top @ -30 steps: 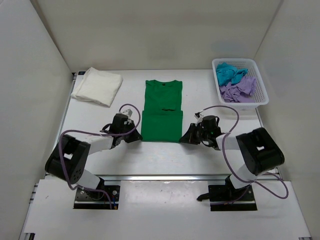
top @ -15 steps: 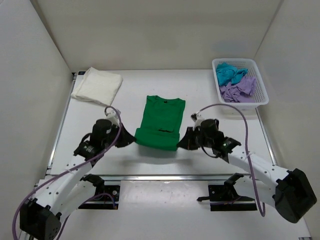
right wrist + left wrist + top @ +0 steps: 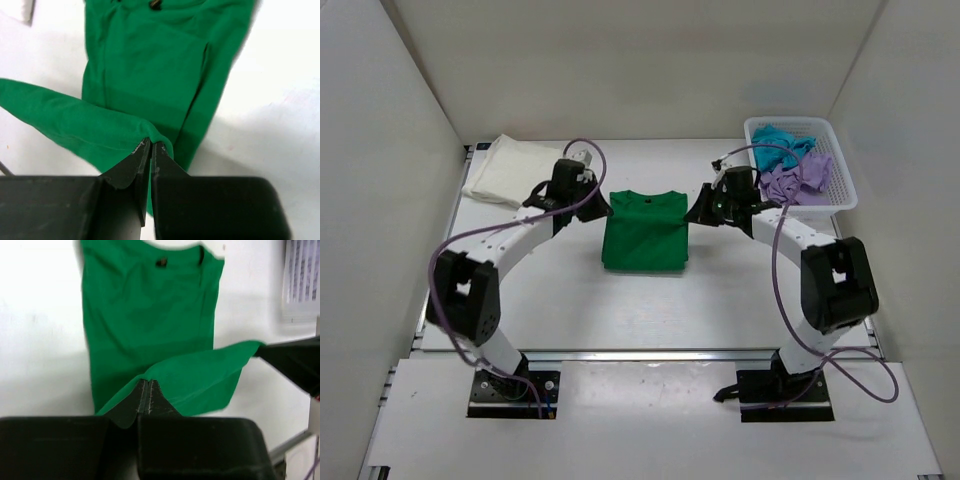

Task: Fold and stack the t-shirts
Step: Fold the long partially folded tshirt into a neat square, then put the neatly folded tshirt into the corner of the board with the left arm

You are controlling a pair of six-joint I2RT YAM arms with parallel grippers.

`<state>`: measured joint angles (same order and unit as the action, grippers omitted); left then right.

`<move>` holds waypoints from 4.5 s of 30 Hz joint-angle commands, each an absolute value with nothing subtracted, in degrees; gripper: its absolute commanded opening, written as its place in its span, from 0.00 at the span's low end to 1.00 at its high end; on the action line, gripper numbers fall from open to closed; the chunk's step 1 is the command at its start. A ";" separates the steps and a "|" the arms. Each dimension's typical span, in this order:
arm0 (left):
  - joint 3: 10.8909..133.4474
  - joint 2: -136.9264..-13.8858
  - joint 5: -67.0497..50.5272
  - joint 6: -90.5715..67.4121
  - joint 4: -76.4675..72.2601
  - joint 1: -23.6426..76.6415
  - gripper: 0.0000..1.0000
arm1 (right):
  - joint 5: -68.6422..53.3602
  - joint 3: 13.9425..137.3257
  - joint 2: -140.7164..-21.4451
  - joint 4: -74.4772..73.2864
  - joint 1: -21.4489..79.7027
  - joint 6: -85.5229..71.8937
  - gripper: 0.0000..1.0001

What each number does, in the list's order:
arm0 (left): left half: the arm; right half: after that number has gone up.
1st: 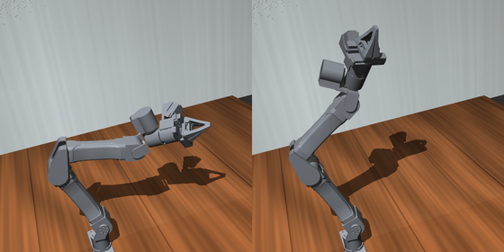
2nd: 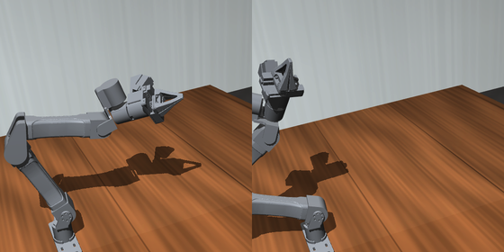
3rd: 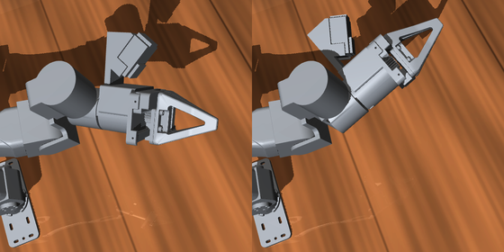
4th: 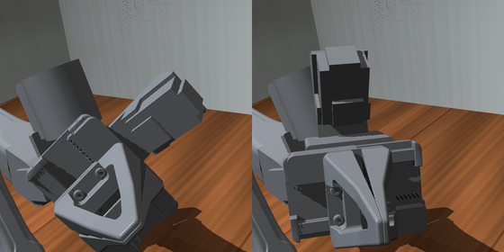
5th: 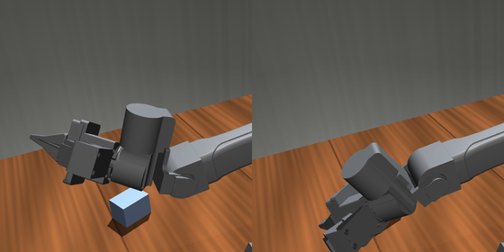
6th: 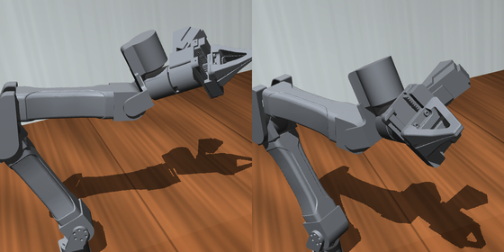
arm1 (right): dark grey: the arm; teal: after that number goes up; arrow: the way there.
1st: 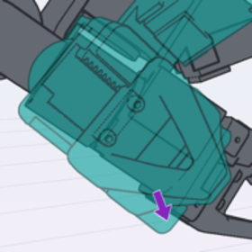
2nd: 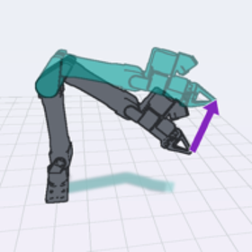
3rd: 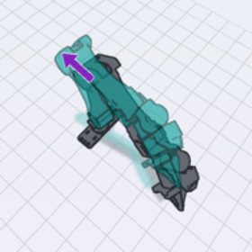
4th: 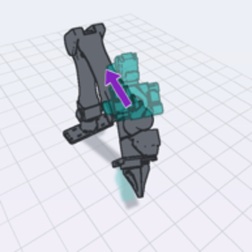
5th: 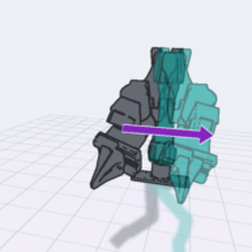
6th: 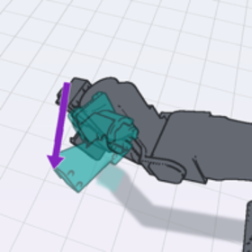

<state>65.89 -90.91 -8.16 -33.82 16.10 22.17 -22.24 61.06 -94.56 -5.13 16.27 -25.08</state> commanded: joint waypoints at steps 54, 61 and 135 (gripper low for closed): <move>60.05 -100.67 -6.42 -34.28 -1.93 22.24 0.74 | -25.67 111.02 -134.50 -12.92 15.64 -24.43 0.06; 50.37 -90.45 -10.35 -36.12 -3.95 17.59 0.82 | -22.50 96.09 -111.49 -11.42 17.22 -20.57 0.40; 99.21 -124.28 -20.92 -35.43 -2.05 17.41 0.00 | -21.00 18.54 -40.69 -4.04 18.46 -28.04 0.59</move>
<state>91.00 -128.16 -20.18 -38.59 -6.17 19.59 -19.31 18.39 -40.12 -6.90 19.46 -27.73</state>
